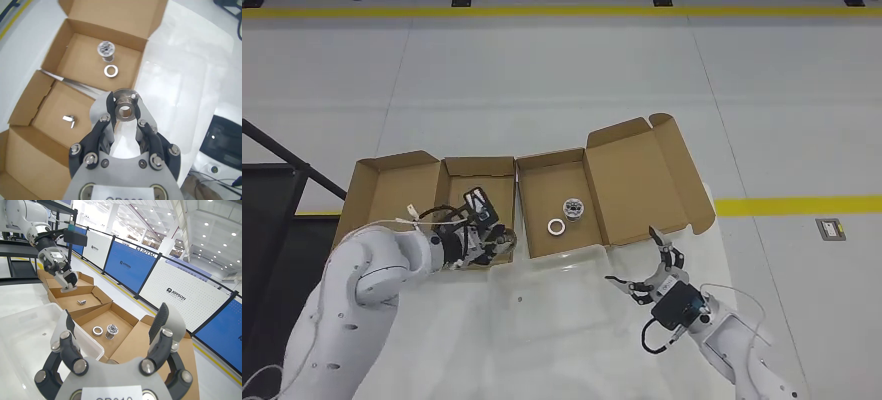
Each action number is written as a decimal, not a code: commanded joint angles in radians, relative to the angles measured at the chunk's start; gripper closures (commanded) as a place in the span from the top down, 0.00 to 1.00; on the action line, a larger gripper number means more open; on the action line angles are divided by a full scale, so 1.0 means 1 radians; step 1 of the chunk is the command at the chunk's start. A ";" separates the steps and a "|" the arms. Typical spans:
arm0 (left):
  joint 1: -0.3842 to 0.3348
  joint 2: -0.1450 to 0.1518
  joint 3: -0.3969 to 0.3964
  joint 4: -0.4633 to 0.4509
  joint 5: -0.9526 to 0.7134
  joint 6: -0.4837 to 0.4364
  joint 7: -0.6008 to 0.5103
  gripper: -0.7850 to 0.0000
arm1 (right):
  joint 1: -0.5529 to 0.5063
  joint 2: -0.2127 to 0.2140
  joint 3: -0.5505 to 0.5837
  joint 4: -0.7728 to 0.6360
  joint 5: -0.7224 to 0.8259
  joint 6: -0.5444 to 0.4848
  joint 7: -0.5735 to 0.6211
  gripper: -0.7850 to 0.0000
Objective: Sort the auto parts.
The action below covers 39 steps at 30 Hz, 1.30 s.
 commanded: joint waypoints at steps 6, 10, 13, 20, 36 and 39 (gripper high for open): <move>-0.138 -0.025 0.107 0.271 0.054 0.116 0.069 0.00 | -0.018 0.001 0.004 -0.016 -0.002 0.005 0.005 1.00; -0.224 -0.059 0.219 0.429 0.170 0.229 0.145 0.00 | -0.037 0.003 0.014 -0.029 -0.005 0.007 0.008 1.00; -0.276 -0.086 0.284 0.535 0.212 0.291 0.196 0.00 | -0.052 0.004 0.025 -0.037 -0.005 0.007 0.006 1.00; -0.355 -0.137 0.369 0.727 0.238 0.339 0.278 0.00 | -0.073 0.004 0.039 -0.048 -0.004 0.007 0.007 1.00; -0.422 -0.214 0.444 0.903 0.275 0.333 0.353 0.39 | -0.076 -0.001 0.044 -0.057 -0.013 -0.003 0.017 1.00; -0.428 -0.218 0.432 0.914 0.250 0.286 0.348 0.48 | -0.074 -0.003 0.044 -0.057 -0.015 -0.006 0.021 1.00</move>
